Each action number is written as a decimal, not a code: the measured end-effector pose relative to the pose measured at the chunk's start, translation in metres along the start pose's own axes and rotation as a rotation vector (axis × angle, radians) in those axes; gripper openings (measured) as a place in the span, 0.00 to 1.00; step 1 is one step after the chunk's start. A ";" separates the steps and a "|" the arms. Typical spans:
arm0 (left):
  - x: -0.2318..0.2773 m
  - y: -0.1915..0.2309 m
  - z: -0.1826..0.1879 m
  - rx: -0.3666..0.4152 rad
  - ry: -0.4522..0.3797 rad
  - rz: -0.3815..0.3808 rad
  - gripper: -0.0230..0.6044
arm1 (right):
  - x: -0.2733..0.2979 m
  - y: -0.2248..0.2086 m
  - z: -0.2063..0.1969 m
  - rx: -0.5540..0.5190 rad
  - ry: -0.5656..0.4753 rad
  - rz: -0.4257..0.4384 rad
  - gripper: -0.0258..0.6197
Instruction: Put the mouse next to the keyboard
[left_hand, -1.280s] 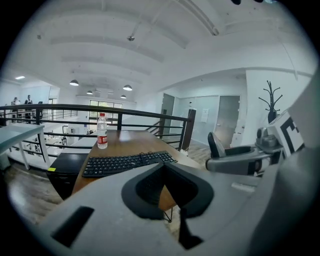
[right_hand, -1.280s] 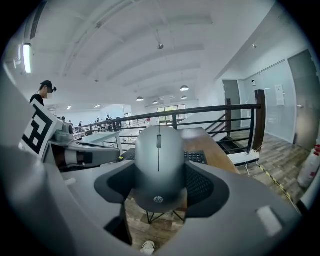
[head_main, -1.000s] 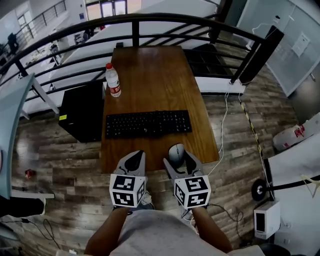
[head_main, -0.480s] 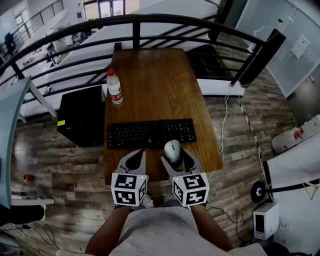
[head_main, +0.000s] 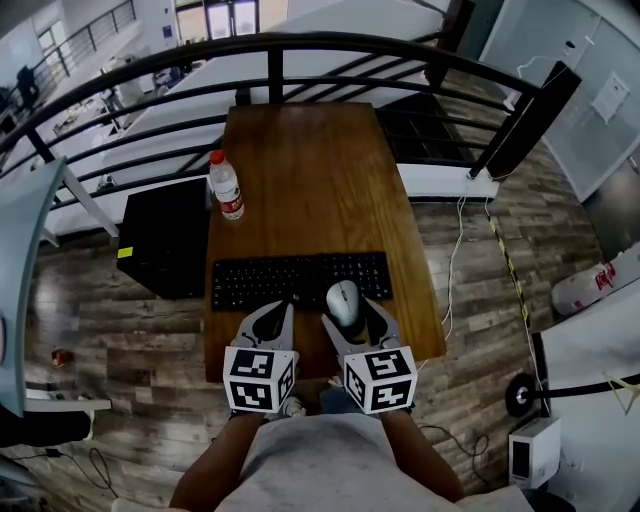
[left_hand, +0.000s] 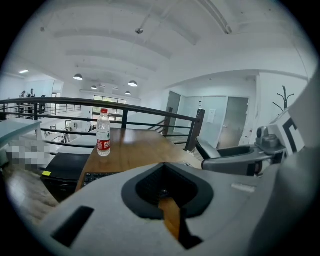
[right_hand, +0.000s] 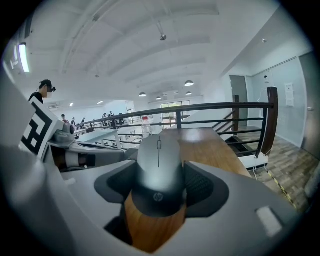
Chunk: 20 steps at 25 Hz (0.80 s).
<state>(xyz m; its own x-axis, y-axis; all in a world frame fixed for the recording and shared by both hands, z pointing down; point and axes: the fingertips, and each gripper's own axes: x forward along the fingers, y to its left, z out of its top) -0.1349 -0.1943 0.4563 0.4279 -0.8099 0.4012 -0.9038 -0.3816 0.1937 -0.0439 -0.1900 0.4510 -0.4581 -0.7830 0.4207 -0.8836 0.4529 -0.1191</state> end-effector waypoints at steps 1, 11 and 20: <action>0.005 -0.003 0.002 0.002 -0.001 0.001 0.03 | 0.001 -0.005 0.001 -0.001 -0.001 0.003 0.51; 0.061 -0.028 0.021 0.009 0.001 0.004 0.03 | 0.022 -0.061 0.010 -0.008 0.022 0.025 0.51; 0.097 -0.036 0.018 0.006 0.028 0.005 0.03 | 0.037 -0.111 -0.001 0.003 0.061 -0.018 0.51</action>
<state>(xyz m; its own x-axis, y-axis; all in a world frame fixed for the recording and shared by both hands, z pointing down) -0.0610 -0.2673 0.4722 0.4230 -0.7993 0.4267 -0.9060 -0.3800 0.1864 0.0371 -0.2687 0.4809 -0.4351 -0.7635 0.4772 -0.8921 0.4372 -0.1139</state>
